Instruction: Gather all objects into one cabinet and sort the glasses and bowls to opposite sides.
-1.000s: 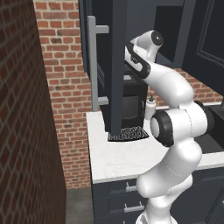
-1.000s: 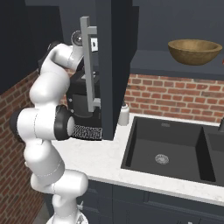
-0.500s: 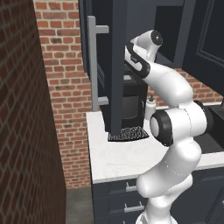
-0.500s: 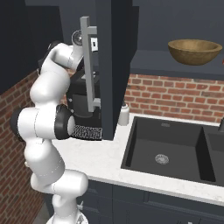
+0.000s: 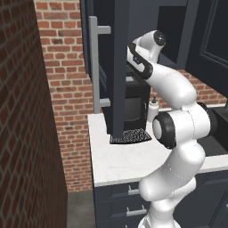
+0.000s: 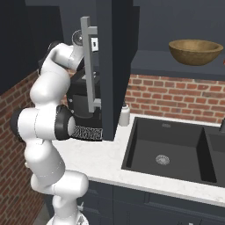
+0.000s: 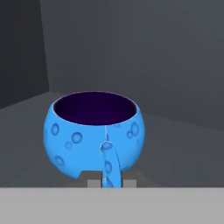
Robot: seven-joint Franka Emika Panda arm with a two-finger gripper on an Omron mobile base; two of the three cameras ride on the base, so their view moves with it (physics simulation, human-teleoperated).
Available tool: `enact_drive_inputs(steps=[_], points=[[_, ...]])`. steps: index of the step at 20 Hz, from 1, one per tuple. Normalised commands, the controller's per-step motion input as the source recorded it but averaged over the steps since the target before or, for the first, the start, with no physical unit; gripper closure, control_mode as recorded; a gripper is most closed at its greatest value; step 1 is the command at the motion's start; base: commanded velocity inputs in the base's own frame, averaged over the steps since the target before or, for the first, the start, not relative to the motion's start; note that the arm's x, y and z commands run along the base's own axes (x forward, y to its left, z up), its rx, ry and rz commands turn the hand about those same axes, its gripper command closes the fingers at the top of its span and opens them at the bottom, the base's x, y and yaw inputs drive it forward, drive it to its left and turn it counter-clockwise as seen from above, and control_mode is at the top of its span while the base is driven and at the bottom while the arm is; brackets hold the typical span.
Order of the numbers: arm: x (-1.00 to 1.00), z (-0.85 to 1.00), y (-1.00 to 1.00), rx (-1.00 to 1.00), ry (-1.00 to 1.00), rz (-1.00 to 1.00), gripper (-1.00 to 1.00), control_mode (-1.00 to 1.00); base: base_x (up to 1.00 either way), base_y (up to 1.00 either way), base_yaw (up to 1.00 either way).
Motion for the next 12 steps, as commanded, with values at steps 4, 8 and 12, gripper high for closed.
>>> enact_drive_inputs(steps=[4,8,12], points=[[0.00,0.00,0.00,0.00,0.00,0.00,1.00,-1.00,0.00,0.00,0.00],[0.00,0.00,0.00,0.02,0.01,0.00,1.00,-1.00,0.00,0.00,0.00],[0.00,0.00,0.00,0.01,0.01,0.00,1.00,-1.00,0.00,0.00,0.00]])
